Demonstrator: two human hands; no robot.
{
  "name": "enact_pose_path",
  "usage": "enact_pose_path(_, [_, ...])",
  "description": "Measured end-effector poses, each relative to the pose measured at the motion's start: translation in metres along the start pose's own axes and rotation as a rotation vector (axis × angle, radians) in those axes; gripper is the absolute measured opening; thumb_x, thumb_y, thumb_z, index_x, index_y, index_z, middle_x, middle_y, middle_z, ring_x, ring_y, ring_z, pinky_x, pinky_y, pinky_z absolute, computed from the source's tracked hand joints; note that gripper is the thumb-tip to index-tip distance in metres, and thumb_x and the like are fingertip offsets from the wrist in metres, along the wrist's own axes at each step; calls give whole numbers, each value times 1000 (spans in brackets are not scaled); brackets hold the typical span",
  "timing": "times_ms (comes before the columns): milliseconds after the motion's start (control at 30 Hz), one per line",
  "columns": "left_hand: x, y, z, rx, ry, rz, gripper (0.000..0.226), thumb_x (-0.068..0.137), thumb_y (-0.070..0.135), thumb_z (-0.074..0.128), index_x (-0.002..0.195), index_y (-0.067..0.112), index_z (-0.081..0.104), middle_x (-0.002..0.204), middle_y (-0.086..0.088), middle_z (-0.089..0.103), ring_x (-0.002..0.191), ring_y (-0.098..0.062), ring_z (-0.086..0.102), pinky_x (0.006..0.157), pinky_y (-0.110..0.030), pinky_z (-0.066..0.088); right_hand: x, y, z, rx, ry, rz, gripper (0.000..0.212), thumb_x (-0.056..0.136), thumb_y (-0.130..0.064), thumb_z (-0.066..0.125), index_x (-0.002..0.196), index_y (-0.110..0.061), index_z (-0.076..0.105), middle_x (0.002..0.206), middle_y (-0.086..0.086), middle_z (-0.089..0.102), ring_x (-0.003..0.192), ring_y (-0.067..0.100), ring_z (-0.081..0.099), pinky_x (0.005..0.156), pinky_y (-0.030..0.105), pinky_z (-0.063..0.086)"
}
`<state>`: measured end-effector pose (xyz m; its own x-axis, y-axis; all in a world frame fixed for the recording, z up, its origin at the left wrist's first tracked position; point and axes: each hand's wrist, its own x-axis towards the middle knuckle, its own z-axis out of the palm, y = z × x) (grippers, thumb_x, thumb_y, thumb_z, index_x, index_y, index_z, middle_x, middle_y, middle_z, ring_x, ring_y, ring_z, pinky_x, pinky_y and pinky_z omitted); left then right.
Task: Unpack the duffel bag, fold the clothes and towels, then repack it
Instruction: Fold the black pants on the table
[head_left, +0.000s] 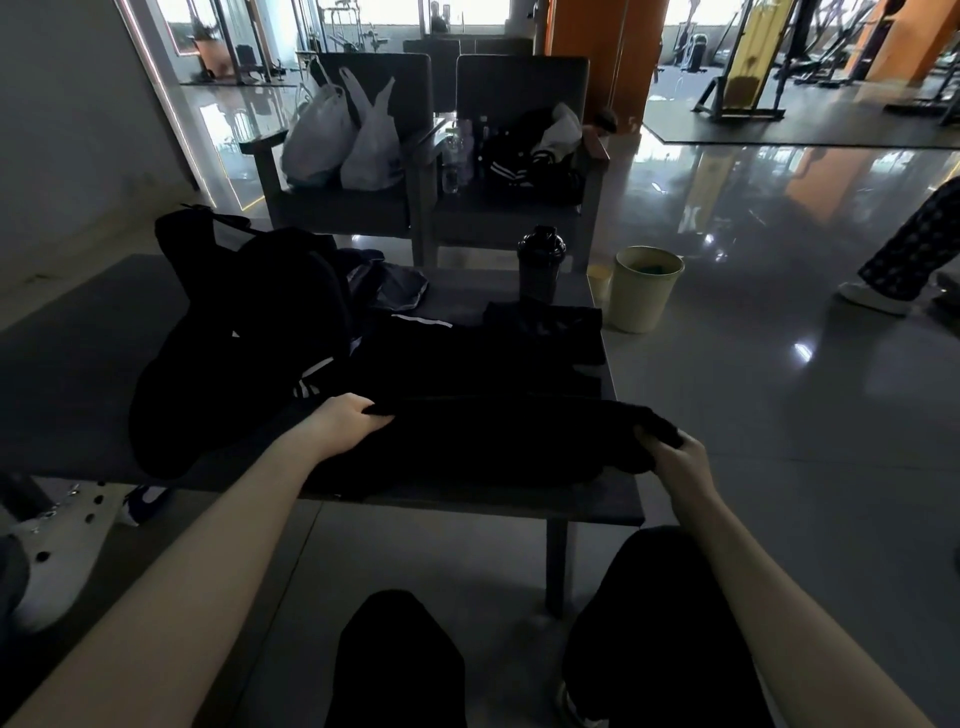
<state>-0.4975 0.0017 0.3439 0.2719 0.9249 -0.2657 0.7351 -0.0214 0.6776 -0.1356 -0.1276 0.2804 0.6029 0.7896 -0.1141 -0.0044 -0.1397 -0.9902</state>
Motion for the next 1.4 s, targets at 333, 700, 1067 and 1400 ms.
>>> enact_pose_path(333, [10,15,-14,88,-151,10,28,84,47,66,98,23,65,87,3,70,78,-11,67,68,-23,51,22,-33,3,-275,223,-171,16,94,-16,52,103,-7,61,92,7,61,85,22,57,73,31,42])
enact_pose_path(700, [52,17,-14,634,-50,33,41,87,2,46,121,18,61,122,-5,59,109,-23,57,82,-26,46,39,-19,9,-505,160,-83,11,94,-19,52,88,-10,55,76,4,56,64,15,51,51,26,34])
enact_pose_path(1067, [140,46,-33,400,475,34,29,95,16,50,122,13,60,113,-16,62,100,-36,59,75,-36,46,67,5,29,-449,224,46,18,94,-22,49,90,-6,57,78,9,59,73,28,56,62,33,37])
enact_pose_path(1400, [224,41,0,357,346,-69,32,94,15,48,124,8,57,119,-17,59,103,-34,57,75,-34,44,91,41,26,-223,94,132,8,92,-22,59,93,-21,67,86,5,69,82,24,66,78,45,53])
